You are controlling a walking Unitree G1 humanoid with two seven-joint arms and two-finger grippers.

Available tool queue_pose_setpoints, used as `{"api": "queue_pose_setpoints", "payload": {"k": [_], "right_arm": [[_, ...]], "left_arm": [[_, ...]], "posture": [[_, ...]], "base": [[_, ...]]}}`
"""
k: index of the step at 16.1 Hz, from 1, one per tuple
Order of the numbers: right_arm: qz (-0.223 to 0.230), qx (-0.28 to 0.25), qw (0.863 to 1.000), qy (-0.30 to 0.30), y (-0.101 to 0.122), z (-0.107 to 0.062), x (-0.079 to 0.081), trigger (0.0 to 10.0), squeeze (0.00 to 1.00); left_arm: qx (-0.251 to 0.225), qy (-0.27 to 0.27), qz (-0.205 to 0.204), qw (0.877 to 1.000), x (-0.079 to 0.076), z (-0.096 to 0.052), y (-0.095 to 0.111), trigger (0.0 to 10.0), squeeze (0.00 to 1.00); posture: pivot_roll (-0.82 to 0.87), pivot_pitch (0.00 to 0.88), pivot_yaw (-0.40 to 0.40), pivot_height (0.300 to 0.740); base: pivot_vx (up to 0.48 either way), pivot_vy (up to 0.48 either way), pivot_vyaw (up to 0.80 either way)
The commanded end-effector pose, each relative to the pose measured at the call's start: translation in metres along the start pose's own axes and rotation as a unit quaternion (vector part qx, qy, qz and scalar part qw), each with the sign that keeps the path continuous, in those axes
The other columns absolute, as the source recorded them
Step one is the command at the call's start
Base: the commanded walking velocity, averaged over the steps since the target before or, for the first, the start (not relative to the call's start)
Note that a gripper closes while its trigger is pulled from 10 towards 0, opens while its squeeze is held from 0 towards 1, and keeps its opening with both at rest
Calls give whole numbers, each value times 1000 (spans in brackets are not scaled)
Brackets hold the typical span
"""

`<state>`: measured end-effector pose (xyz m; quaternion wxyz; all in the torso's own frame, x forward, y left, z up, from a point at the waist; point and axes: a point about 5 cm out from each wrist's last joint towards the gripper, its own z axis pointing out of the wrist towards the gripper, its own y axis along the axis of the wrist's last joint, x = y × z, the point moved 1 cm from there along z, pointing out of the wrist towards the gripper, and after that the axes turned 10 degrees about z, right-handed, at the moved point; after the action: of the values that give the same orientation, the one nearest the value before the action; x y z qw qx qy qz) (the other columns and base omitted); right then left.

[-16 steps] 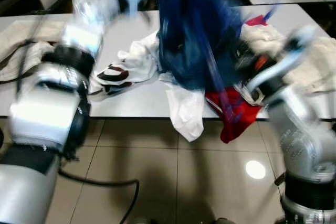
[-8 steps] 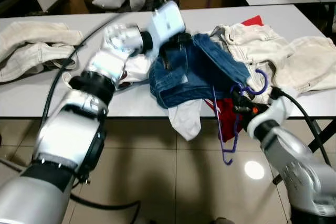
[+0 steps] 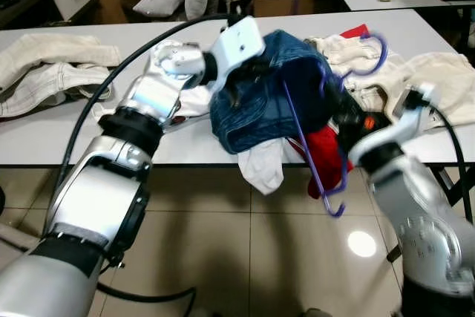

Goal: Hang hanger

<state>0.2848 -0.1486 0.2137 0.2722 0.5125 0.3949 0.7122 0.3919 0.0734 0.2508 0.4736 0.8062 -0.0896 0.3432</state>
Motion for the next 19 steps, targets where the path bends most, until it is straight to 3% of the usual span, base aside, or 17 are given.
{"api": "queue_pose_setpoints", "payload": {"k": [1, 3, 4, 6, 8, 10, 11, 13, 14, 16, 17, 19], "right_arm": [[17, -19, 1000, 3, 3, 8, -4, 10000, 0], [34, -15, 999, 3, -3, 26, -10, 10000, 0], [62, -22, 998, 18, 0, 41, -6, 10000, 0], [84, -34, 995, 32, 7, 57, 0, 10000, 0], [102, -55, 992, 49, 12, 72, 5, 10000, 0], [120, -84, 989, 35, 13, 81, 3, 10000, 0], [150, -121, 981, 16, 16, 85, 1, 10000, 0], [163, -143, 976, 2, 15, 89, 3, 10000, 0], [153, -110, 982, -1, 3, 94, 6, 10000, 0], [148, -87, 985, 4, -3, 93, 8, 10000, 0], [113, -47, 992, 6, -11, 89, 8, 10000, 0], [44, 32, 998, 14, -32, 71, 5, 10000, 0]], "left_arm": [[-23, -36, -33, 999, -3, -5, 1, 0, 0], [-114, -76, -111, 984, -1, -9, 22, 0, 0], [-186, -85, -167, 965, 7, -13, 44, 0, 0], [-251, -83, -226, 938, 21, -17, 66, 0, 0], [-323, -58, -290, 899, 42, -21, 92, 0, 0], [-338, -40, -325, 882, 53, -23, 100, 0, 0], [-311, -25, -326, 892, 52, -19, 98, 0, 0], [-276, -35, -327, 903, 46, -15, 90, 0, 0], [-176, -36, -258, 949, 33, -10, 65, 0, 0], [-95, -15, -197, 976, 28, -11, 41, 0, 0], [-45, 17, -156, 987, 29, -15, 25, 0, 0], [-26, 91, -143, 985, 38, -22, 16, 0, 0]], "posture": [[-205, 0, 143, 740], [-192, 0, 141, 740], [-185, 0, 140, 740], [-174, 0, 138, 740], [-158, 0, 141, 740], [-141, 0, 149, 740], [-127, 0, 156, 740], [-104, 0, 174, 740], [-76, 0, 177, 740], [-52, 0, 163, 740], [-43, 0, 150, 740], [-39, 0, 143, 740]], "base": [[0, 0, 0], [0, 0, 0], [0, 0, 0], [0, 0, 0], [0, 0, 0], [0, 0, 0], [0, 0, 0], [0, 0, 0], [0, 0, 0], [0, 0, 0], [0, 0, 0], [0, 0, 0]]}}
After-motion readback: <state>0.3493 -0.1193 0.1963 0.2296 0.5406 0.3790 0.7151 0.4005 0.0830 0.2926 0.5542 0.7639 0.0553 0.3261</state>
